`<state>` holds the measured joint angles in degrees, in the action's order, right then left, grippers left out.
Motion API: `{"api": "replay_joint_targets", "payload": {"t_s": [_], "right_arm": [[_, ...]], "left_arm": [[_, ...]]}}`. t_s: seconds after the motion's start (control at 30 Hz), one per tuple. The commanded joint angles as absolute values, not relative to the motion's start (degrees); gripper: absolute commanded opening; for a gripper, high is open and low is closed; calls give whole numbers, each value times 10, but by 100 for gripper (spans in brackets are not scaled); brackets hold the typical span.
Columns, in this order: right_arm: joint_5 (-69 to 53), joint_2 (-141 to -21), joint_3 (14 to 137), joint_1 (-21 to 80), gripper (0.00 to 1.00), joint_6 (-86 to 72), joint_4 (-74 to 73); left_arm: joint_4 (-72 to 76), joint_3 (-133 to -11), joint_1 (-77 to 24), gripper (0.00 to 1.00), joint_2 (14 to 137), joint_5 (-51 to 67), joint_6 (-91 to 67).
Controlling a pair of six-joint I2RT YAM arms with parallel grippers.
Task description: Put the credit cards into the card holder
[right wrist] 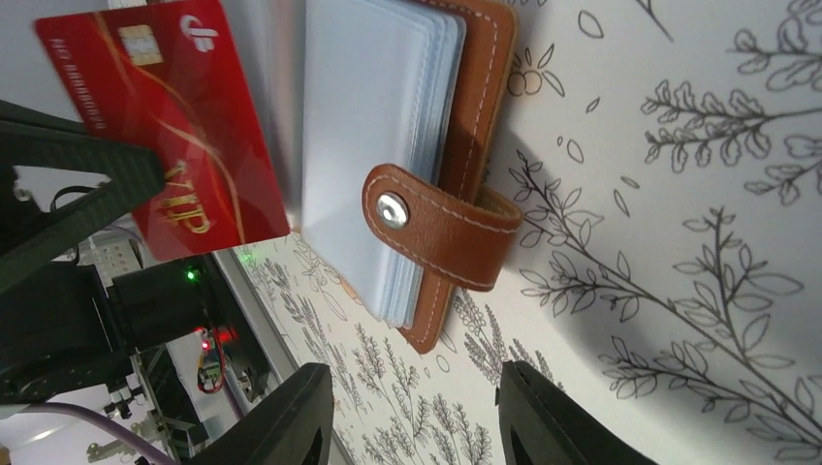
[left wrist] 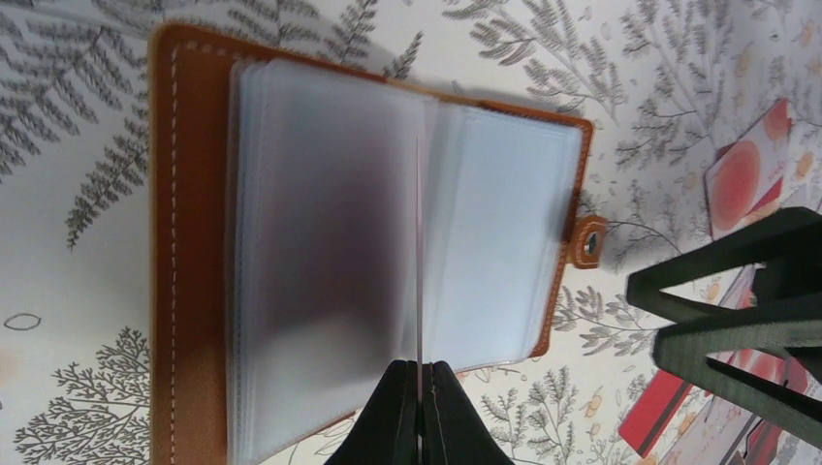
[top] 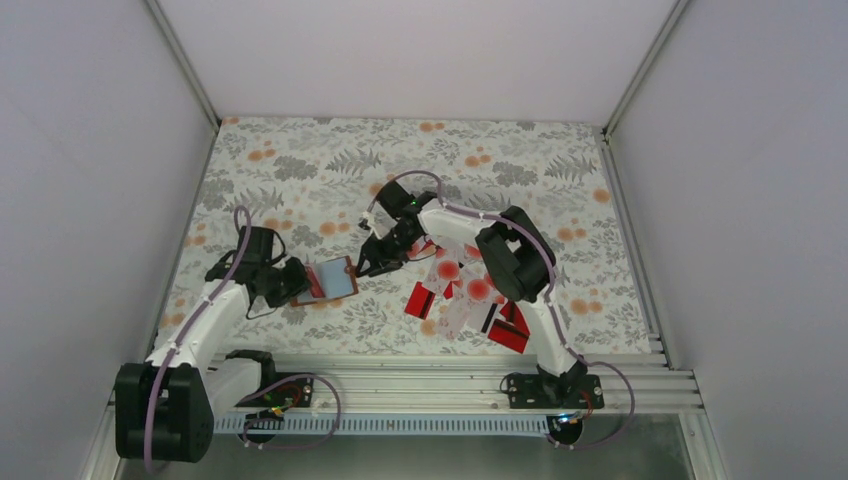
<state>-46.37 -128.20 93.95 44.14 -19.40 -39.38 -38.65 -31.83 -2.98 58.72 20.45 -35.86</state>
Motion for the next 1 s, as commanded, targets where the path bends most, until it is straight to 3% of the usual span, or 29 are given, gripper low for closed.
{"api": "replay_joint_targets", "payload": {"t_s": [0.0, 0.97], "right_arm": [[-456, -1240, 923, 448, 44, -188, -376], [-457, -1225, 899, 448, 42, -167, -381]], "left_arm": [[-339, -292, -27, 2, 570, 202, -395], [-259, -262, -51, 2, 601, 193, -397]]}}
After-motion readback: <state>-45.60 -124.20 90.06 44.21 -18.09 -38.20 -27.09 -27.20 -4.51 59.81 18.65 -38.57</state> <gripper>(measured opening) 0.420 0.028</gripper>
